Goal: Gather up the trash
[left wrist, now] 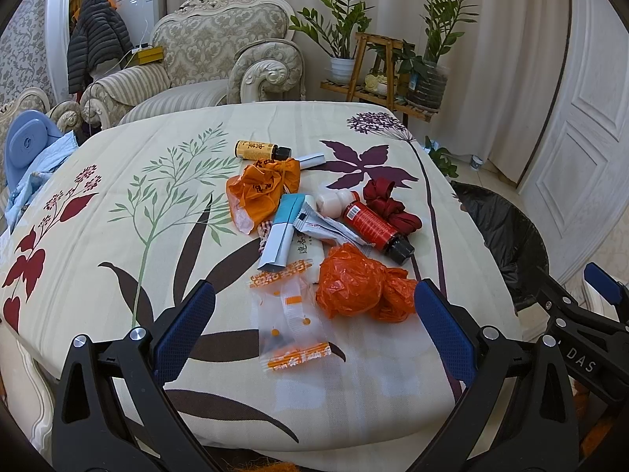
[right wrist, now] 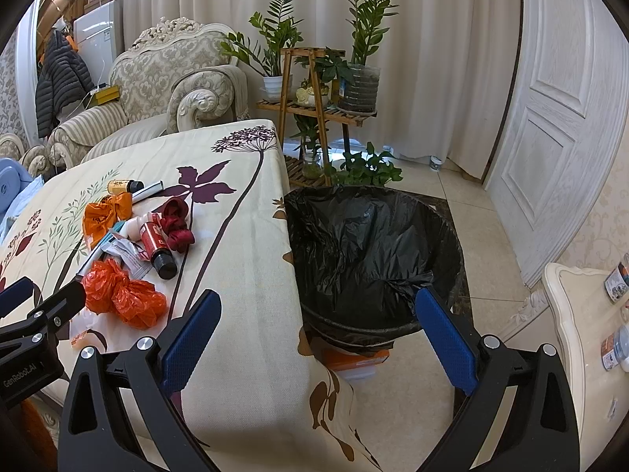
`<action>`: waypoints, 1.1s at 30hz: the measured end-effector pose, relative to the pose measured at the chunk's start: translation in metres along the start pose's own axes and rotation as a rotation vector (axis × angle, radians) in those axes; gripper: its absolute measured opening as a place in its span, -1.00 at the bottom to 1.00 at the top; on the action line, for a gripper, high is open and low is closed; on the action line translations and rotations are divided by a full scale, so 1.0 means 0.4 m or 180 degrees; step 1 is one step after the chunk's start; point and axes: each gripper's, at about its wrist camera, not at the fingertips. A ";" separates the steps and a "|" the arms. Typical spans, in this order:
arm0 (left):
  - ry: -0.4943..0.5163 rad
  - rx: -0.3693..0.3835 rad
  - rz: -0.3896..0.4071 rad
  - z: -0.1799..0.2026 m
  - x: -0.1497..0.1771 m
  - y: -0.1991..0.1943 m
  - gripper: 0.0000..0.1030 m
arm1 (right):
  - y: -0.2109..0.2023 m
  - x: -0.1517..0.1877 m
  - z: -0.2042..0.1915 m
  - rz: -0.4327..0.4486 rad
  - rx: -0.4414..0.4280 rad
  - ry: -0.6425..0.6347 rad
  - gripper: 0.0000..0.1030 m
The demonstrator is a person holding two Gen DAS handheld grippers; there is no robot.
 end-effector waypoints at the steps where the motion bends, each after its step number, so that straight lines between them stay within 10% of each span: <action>1: 0.0001 -0.0003 0.0002 0.000 0.000 0.000 0.92 | 0.000 0.000 0.000 -0.0001 0.0001 -0.0001 0.87; 33: -0.0098 -0.0046 -0.0136 -0.042 0.009 0.022 0.82 | 0.026 0.018 -0.028 0.0008 -0.0084 -0.0100 0.87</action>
Point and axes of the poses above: each gripper's, at about its wrist camera, not at the fingertips, and y roughly the way its jaws point, z to its right, x to its underside, and after that the axes turned 11 degrees about -y, right-handed
